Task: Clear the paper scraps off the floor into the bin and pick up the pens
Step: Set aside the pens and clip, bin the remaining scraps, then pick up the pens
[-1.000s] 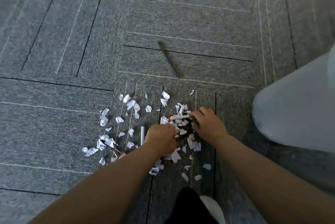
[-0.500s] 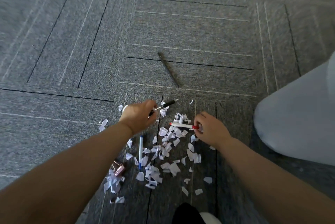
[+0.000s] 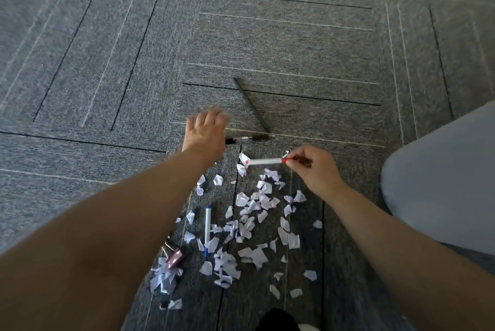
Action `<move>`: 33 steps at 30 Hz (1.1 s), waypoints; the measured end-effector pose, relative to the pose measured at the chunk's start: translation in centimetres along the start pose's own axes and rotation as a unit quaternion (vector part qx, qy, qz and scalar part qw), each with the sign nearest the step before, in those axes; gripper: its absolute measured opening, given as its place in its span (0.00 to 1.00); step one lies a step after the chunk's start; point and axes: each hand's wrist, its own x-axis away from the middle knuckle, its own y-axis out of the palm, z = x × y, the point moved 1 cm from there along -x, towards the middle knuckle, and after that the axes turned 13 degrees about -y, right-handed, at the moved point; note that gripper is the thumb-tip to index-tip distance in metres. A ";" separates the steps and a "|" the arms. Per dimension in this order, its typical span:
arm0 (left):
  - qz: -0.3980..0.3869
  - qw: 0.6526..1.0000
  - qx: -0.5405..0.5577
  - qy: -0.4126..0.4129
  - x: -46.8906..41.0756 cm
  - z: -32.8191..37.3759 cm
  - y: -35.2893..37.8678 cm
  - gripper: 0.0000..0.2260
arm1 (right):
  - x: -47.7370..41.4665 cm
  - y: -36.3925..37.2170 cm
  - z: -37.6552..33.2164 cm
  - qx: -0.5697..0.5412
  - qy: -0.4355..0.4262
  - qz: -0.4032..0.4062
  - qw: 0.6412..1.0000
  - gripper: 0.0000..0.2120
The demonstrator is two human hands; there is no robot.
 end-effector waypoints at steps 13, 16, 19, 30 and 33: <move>-0.078 0.996 -0.008 -0.038 7.8 -9.0 3.3 0.25 | -0.9 7.4 -3.3 0.168 -0.180 -0.105 0.963 0.11; -0.073 0.997 0.005 -0.025 9.8 -10.7 3.4 0.24 | 0.6 10.9 -5.3 0.193 -0.241 -0.264 0.914 0.15; -0.052 0.999 -0.005 0.011 12.5 -12.1 3.1 0.21 | 0.8 13.3 -6.3 0.259 -0.300 -0.313 0.863 0.17; -0.071 0.976 -0.121 0.168 17.3 -15.7 5.7 0.19 | -0.9 13.2 -6.5 0.208 -0.195 -0.189 0.940 0.05; -0.073 0.967 -0.142 0.200 17.2 -15.7 6.2 0.23 | -2.3 11.1 -5.3 0.186 -0.115 -0.080 0.973 0.06</move>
